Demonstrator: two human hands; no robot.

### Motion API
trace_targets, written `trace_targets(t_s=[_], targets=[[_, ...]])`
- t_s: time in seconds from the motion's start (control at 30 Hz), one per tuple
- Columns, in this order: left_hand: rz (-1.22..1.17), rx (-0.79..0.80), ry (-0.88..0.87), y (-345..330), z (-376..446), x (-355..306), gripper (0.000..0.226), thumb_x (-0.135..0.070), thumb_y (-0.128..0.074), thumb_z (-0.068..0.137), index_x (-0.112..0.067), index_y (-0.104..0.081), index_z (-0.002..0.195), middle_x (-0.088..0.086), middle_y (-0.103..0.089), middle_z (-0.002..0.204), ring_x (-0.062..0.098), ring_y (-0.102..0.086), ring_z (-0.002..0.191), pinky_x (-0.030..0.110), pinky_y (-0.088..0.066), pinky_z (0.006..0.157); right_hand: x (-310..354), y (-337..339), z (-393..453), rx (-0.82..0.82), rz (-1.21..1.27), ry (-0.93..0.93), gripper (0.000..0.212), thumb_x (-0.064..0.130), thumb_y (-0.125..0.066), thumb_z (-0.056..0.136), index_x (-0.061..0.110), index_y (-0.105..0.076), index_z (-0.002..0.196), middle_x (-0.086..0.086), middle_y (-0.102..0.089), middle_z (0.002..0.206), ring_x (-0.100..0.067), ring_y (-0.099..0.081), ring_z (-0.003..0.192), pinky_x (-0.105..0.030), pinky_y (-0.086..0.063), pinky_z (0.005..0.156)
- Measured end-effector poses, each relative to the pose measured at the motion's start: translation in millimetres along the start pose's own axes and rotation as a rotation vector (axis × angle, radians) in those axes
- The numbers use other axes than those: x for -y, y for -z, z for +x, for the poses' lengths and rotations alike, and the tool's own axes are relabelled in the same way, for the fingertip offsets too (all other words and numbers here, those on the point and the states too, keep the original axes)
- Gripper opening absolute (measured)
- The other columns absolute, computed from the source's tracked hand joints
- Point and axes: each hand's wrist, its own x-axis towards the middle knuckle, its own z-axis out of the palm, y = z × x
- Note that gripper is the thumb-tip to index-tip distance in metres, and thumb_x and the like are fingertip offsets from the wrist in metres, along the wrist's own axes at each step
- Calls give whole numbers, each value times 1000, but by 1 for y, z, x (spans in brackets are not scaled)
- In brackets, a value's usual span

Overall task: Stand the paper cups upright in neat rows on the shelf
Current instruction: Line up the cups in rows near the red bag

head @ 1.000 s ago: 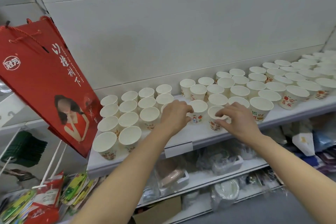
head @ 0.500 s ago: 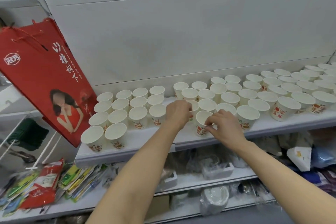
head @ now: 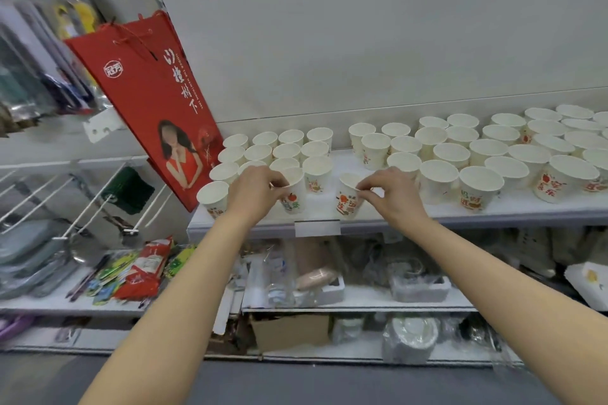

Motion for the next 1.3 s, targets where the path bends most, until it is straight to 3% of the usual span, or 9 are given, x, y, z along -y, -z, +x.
trace_targets(t_s=[0.13,0.33,0.53,0.67,0.87,1.0,1.17,1.3], targets=[[58,30,-29,-2,5,2,11,-39,-70,84,-30,-76,81,-12,-69,80,12,-61,77,25,-38,53,10,-9,11,23,-25,7,7,23,-68,85,20,-74,88,4,-70,89,-16,-51,85,-29,-36,71],[163,0,-112,-14,11,16,12,-40,-69,85,-31,-76,84,-7,-70,81,17,-61,80,27,-38,54,17,-26,15,45,-115,81,7,23,-69,85,19,-74,89,3,-69,86,-20,-53,87,-32,-43,65],[184,2,-189,-18,15,26,11,-35,-67,87,-29,-76,88,-6,-69,85,18,-58,87,27,-36,57,30,-45,23,-71,-181,224,5,14,-77,76,14,-74,80,1,-69,77,-27,-56,72,-33,-46,56],[182,20,-236,-23,15,32,13,-38,-66,87,-29,-76,91,-6,-69,89,17,-57,88,28,-38,59,34,-59,24,-28,-243,314,9,11,-80,71,13,-74,77,-1,-68,74,-29,-54,67,-37,-46,56],[147,40,-244,-23,18,32,19,-45,-68,84,-30,-73,93,-8,-69,95,15,-59,90,28,-37,62,34,-70,19,-30,-263,285,8,13,-78,74,14,-74,81,-1,-68,79,-28,-54,71,-35,-42,58],[88,-17,-242,-16,24,29,31,-60,-66,79,-33,-71,94,-15,-66,93,9,-58,88,27,-42,62,35,-70,15,-52,-234,266,15,28,-68,81,15,-73,88,1,-69,86,-25,-55,77,-35,-45,64],[42,-36,-253,-12,51,5,13,-44,-63,88,-34,-72,90,-15,-66,90,9,-56,86,27,-41,60,3,-36,24,-209,-281,241,12,25,-68,84,14,-72,87,-1,-69,83,-24,-57,77,-33,-42,66],[54,-16,-264,-30,92,-34,13,-31,-60,88,-30,-73,89,-9,-67,89,17,-59,87,31,-47,65,-43,-3,44,-271,-353,168,4,16,-74,78,13,-71,79,-2,-66,75,-27,-55,73,-31,-40,63]])
